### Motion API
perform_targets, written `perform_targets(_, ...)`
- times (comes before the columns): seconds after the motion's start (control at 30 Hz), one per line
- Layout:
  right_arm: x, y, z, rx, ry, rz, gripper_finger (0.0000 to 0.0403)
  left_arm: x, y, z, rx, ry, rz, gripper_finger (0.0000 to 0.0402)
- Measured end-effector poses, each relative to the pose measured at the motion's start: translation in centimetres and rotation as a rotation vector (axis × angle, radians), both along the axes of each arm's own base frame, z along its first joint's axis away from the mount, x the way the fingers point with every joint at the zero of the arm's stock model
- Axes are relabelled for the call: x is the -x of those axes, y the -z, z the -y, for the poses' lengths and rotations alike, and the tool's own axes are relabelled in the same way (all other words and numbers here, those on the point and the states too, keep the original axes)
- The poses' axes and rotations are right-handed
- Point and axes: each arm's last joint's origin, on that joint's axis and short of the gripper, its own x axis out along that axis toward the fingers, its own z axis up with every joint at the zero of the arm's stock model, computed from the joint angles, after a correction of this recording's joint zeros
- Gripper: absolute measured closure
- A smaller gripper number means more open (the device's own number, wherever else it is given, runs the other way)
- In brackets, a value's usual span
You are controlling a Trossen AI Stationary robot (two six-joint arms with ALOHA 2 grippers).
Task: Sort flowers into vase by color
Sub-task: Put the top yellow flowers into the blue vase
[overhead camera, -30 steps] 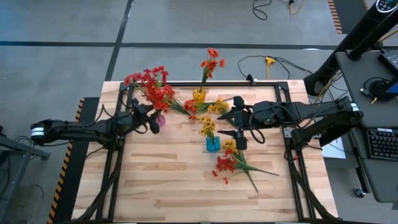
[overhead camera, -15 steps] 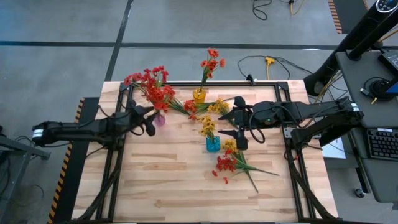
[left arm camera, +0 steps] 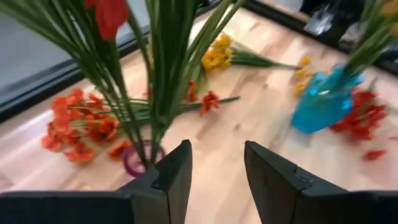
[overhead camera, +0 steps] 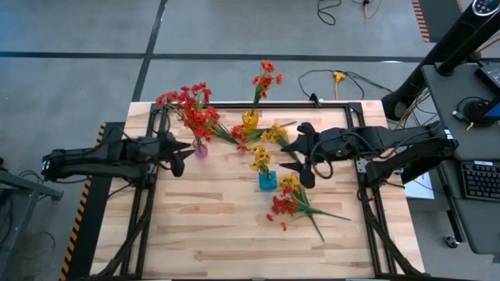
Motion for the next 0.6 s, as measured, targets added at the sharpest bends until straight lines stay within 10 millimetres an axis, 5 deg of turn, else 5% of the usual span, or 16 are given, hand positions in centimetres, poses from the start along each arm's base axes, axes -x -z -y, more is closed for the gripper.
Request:
perform_targets(0.27,2.2,2.7,0.8,-0.06,0.304,-0.29,0.0181,-1.3,-1.4,1.5,0.035,0.11,0.149,0.0271)
perform_targets(0.6,3.1,7.7,1.0,-0.14,0.488,-0.445,0.0182,-2.9,-0.2,4.9,0.06,0.177,0.133,0.0271)
